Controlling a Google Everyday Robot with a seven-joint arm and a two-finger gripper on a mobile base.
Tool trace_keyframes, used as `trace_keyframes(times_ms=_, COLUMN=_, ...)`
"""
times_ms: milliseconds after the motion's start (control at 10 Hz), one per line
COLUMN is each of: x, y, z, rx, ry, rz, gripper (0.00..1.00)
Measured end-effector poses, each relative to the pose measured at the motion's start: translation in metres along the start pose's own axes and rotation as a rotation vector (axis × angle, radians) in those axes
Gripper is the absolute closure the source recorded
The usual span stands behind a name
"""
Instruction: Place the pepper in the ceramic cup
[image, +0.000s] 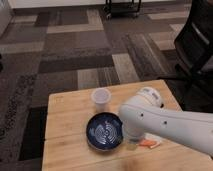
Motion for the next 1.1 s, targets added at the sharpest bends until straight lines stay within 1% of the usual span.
trace_keyframes(times_ms=200, x=-0.018, y=-0.051, z=-0.003, rx=0.076, ry=-0.005, rz=-0.052, gripper=1.0)
trace_keyframes(times_ms=300, x=-0.023, y=-0.061, z=-0.006, rx=0.095, ry=-0.006, rz=-0.064, gripper=1.0)
trace_keyframes(times_ms=400, x=-0.038, y=-0.089, z=-0.019, rx=0.146, ry=-0.006, rz=-0.103, gripper=1.0)
trace_keyframes(times_ms=600, x=-0.067, y=-0.126, z=-0.046, rx=0.228, ry=-0.01, rz=-0.163, gripper=1.0)
trace_keyframes(times_ms=800, x=-0.062, y=-0.126, z=-0.045, rx=0.225, ry=-0.002, rz=-0.157, gripper=1.0)
trace_keyframes(times_ms=1100, x=-0.064, y=-0.126, z=-0.045, rx=0.226, ry=-0.004, rz=-0.159, gripper=1.0)
